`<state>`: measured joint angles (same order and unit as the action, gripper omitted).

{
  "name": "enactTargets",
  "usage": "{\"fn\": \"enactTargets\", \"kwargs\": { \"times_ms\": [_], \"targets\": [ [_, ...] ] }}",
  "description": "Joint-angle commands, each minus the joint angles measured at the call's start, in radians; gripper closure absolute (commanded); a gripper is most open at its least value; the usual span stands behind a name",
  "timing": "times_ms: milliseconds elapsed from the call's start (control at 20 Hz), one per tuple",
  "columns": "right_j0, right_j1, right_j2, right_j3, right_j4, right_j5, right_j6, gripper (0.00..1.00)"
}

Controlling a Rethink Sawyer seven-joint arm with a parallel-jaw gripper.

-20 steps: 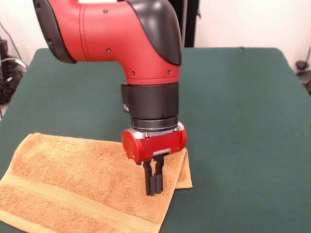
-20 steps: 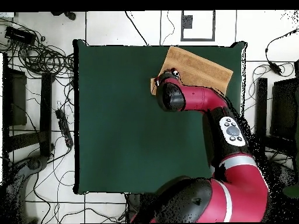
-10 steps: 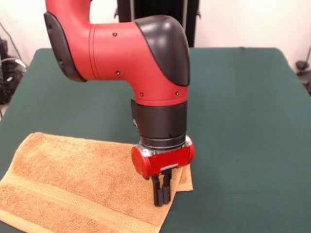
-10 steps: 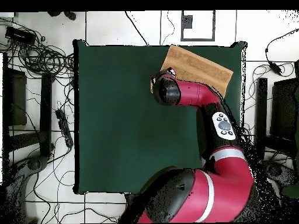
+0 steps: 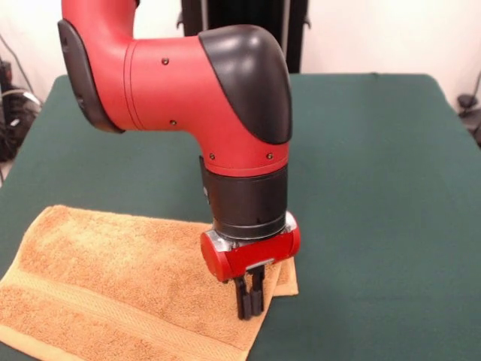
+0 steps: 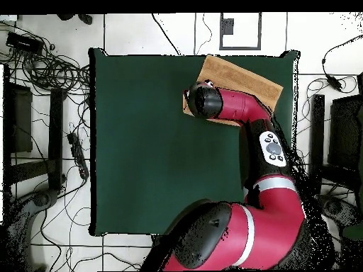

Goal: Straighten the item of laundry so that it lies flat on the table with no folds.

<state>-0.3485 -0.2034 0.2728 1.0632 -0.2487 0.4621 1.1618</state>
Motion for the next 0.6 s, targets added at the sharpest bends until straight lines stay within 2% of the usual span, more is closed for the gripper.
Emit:
{"fn": "enactTargets", "kwargs": {
  "times_ms": [50, 350, 600],
  "targets": [
    [0.057, 0.109, 0.016, 0.071, 0.008, 0.109, 0.115, 1.00],
    [0.012, 0.007, 0.062, 0.217, 0.009, 0.027, 0.121, 1.00],
    [-0.020, -0.015, 0.088, 0.286, -0.002, -0.066, 0.132, 1.00]
  ]
}}
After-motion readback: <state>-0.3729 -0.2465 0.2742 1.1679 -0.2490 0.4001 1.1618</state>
